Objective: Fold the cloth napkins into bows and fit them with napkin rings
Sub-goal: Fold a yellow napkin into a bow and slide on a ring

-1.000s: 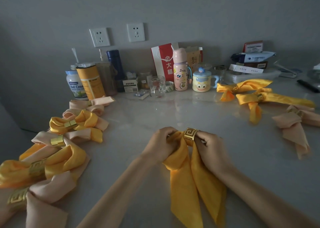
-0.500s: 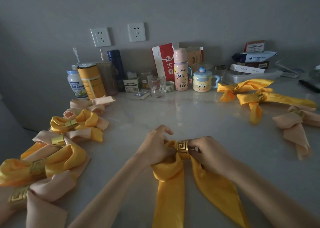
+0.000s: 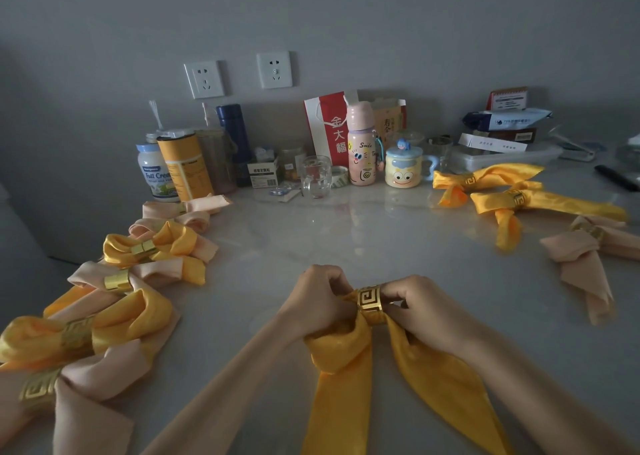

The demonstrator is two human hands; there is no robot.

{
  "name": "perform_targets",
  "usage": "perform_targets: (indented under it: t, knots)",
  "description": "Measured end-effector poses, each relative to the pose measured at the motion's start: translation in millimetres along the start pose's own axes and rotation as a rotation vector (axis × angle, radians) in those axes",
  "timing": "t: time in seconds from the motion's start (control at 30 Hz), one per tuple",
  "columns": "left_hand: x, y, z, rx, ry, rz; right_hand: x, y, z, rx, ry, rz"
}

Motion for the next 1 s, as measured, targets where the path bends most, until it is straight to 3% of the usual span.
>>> perform_targets:
  t: [0.13, 0.3, 0.37, 0.43, 0.57, 0.7, 0.8, 1.0]
  knots:
    - [4.3, -5.0, 3.7, 0.015, -0.037, -0.132, 3.4, 2.2, -1.3, -0.022, -0.096, -0.007]
    - [4.9, -7.0, 6.2, -0.046, -0.058, -0.334, -6.4, 8.6, -3.5, -0.003, -0.042, 0.082]
    - [10.2, -12.2, 16.9, 0.044, -0.025, -0.412, -13.5, 9.3, -5.2, 0.001, -0.009, 0.133]
    - [11.6, -13.8, 28.8, 0.168, 0.037, -0.343, -14.1, 6.5, -6.0, 0.004, 0.021, 0.138]
    - [5.7, -8.7, 30.0, 0.220, 0.076, -0.181, -9.9, 1.3, -13.9, 0.016, 0.095, 0.092]
    - [-2.8, -10.3, 41.7, 0.278, 0.107, -0.143, -11.2, 0.3, -9.6, 0.168, 0.368, 0.040]
    - [-24.6, -6.7, 41.8, 0.302, 0.210, -0.071, -30.7, 1.5, 6.0, 0.257, 0.509, 0.144]
    - [-45.3, -0.9, 38.5, 0.314, 0.321, 0.036, -48.7, 7.5, 6.2, 0.182, 0.460, 0.289]
Point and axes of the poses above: each hand's wrist, its own y-axis towards the middle knuckle, its own x-axis out of the palm, z = x × y, the point moved 9 cm from there along y, towards the middle knuckle, and after that the axes turned 7 degrees about z, right-handed, at the moved point
